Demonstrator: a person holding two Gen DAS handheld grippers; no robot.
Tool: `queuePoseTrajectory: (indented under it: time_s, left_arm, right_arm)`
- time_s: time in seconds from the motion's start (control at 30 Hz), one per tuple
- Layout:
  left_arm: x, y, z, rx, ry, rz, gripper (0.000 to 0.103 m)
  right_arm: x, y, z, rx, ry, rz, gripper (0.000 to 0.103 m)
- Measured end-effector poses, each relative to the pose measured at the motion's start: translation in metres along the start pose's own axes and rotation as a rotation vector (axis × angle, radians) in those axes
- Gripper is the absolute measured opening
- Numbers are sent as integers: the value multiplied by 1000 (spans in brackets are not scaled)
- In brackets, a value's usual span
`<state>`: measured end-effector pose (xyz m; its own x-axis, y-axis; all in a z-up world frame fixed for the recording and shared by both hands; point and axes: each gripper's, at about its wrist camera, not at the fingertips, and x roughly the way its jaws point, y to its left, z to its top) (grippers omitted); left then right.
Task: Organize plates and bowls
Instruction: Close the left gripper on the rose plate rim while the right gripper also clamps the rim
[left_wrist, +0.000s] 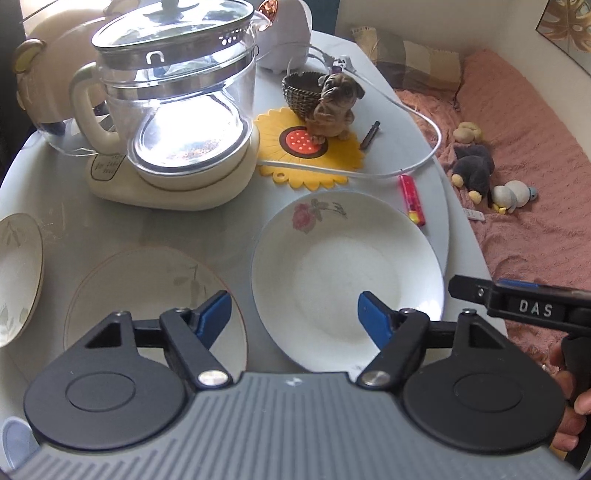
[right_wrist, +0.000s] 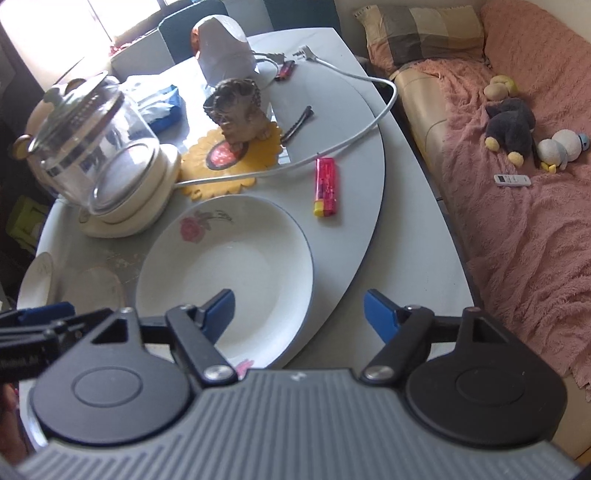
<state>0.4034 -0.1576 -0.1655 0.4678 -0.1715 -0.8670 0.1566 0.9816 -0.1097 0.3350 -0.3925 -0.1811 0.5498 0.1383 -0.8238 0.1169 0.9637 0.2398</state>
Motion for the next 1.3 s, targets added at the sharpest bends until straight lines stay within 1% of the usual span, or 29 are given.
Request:
queuePoseTrajectory:
  time_s: [0.1, 0.17, 0.23, 0.3, 0.37, 0.47, 0.57, 0.73, 0.77, 0.8, 0.83, 0.9, 0.97, 1.03, 1.1, 1.17, 1.3]
  left_arm:
    - [19, 3, 13, 15, 22, 11, 77]
    - [30, 4, 19, 36, 36, 18, 71]
    - [40, 7, 24, 40, 48, 13, 69]
    - [48, 8, 28, 39, 54, 10, 68]
    - [55, 8, 30, 46, 62, 16, 65]
    - [67, 7, 33, 59, 76, 25, 61]
    - [79, 7, 35, 76, 94, 37, 57]
    - [93, 10, 42, 85, 95, 80, 54]
    - [95, 10, 44, 91, 93, 86, 53]
    - [97, 10, 46, 98, 92, 88, 51]
    - [99, 9, 48, 109, 91, 90, 48]
    - [102, 9, 50, 122, 94, 84, 44]
    - [106, 7, 50, 138, 112, 70, 35]
    - [109, 5, 50, 151, 120, 66, 33]
    - [113, 5, 50, 134, 135, 60, 27]
    - [116, 6, 49, 118, 145, 58, 26]
    - [116, 6, 50, 87, 133, 63, 25]
  right_arm:
    - [17, -6, 5, 16, 26, 10, 75]
    - [27, -10, 6, 32, 46, 12, 75]
    - [36, -12, 7, 38, 61, 17, 75]
    - [43, -12, 7, 33, 70, 21, 75]
    - [48, -13, 8, 31, 73, 34, 75]
    - [56, -13, 11, 28, 83, 45, 72]
    - [63, -14, 11, 22, 103, 56, 59]
    - [75, -14, 9, 37, 129, 47, 39]
    - [77, -14, 9, 42, 134, 48, 37]
    - [78, -15, 9, 47, 142, 51, 32]
    - [79, -15, 9, 44, 145, 52, 29]
    - [79, -13, 9, 32, 141, 49, 28]
    - [79, -12, 10, 32, 141, 51, 26]
    - [80, -14, 9, 45, 150, 63, 24]
    - [82, -15, 9, 58, 157, 86, 24]
    - [82, -16, 9, 65, 157, 93, 24]
    - [83, -18, 10, 102, 158, 103, 23]
